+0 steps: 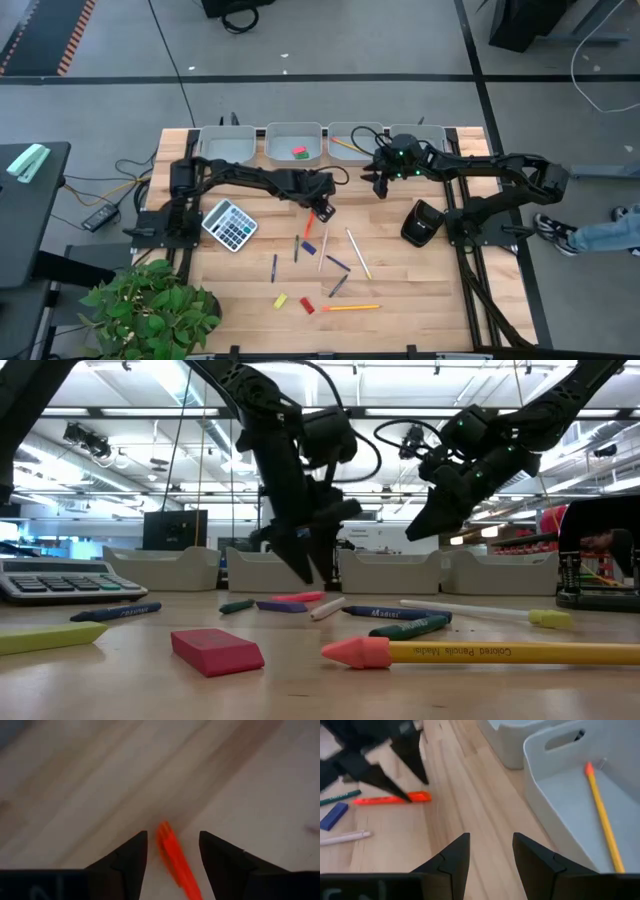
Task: Sort crayons/erasers/pens/pencils in bins
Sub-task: Put the orange pen into the gray bin
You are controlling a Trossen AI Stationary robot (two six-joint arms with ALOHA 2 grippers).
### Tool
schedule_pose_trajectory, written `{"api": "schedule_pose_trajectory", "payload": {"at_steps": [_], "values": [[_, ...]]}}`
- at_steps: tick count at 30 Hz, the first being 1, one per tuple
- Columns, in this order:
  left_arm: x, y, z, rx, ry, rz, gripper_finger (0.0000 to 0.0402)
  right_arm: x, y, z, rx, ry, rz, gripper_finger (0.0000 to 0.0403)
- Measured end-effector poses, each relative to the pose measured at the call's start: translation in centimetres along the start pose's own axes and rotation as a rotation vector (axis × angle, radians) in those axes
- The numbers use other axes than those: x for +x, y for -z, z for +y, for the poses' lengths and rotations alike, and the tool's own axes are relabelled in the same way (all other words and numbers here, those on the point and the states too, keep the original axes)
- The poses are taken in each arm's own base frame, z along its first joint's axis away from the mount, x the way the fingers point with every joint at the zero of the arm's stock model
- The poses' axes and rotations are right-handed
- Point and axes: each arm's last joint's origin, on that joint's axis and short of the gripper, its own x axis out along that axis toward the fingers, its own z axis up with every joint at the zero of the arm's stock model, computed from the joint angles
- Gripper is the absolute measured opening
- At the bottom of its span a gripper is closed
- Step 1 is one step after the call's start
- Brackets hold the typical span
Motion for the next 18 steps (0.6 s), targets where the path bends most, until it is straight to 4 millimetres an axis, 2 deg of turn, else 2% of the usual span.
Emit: {"api": "schedule_pose_trajectory", "payload": {"at_steps": [8,11,18], "values": [[-0.43,0.18,0.49,0.058,-0.031,0.037,0.0174,0.00,0.02,0.01,-0.018,-0.002,0.002,0.0158],[-0.45,0.52,0.62,0.072,-0.024,0.084,0.0179,0.00,0.00,0.00,-0.023,-0.001,0.000,0.0158],[-0.18,0.42,0.47,0.150,-0.011,0.070,0.0194,-0.01,-0.10,-0.03,-0.025,0.003,-0.010,0.0158]]}}
